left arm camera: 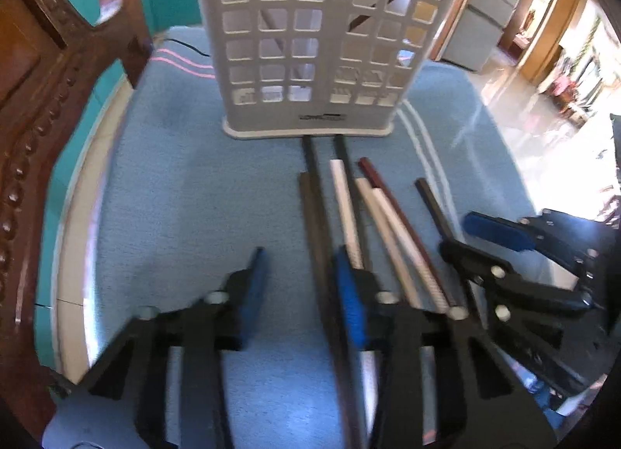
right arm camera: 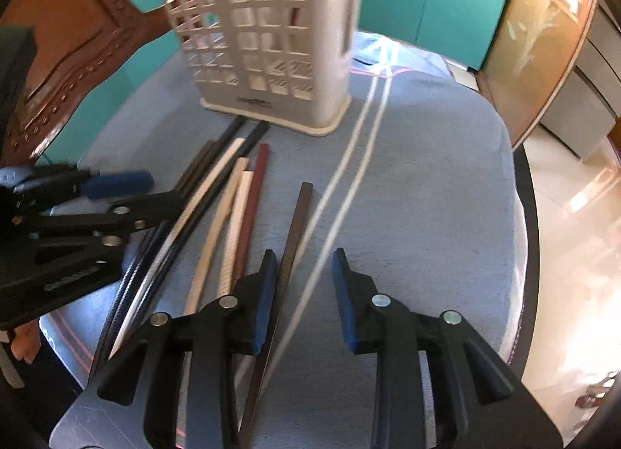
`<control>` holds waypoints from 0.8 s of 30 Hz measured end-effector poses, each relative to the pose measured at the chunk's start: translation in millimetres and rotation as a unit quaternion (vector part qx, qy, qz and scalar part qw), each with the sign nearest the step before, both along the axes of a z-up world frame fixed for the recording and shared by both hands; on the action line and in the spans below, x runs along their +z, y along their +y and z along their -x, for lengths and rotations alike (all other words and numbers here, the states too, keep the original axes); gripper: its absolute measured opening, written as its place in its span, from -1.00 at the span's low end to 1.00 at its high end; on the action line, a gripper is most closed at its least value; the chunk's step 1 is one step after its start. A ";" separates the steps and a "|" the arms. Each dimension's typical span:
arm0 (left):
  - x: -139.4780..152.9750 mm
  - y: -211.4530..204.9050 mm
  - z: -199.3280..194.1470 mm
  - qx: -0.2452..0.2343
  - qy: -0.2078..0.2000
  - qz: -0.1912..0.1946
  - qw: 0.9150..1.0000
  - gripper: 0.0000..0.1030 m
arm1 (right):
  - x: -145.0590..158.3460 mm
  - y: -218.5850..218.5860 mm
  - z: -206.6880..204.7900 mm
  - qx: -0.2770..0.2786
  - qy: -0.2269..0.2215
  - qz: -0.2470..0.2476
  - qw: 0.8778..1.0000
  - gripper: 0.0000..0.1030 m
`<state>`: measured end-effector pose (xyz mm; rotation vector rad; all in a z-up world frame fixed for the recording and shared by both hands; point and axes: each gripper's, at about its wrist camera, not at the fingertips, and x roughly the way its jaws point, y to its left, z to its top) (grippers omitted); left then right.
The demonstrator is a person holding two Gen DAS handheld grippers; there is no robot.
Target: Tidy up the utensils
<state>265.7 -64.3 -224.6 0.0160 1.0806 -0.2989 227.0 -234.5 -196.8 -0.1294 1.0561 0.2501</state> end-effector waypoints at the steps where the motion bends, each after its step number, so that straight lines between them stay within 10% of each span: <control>1: 0.4 0.1 0.1 -0.001 0.001 0.002 1.000 -0.48 | -0.1 -2.2 -0.7 -0.004 0.000 0.000 1.000 -0.39; 13: -0.7 -24.3 13.6 -0.011 -0.028 -0.055 0.998 -0.39 | -0.7 -2.0 1.7 -0.006 -0.003 0.003 1.000 -0.27; 16: 1.9 -27.3 15.2 -0.012 -0.027 -0.041 0.999 -0.71 | -1.9 0.6 2.8 -0.005 -0.004 0.004 1.000 -0.27; 24: 27.0 -20.3 29.9 -0.007 -0.061 0.002 0.998 -0.75 | -3.0 -4.6 -0.9 -0.011 -0.003 0.000 1.000 -0.24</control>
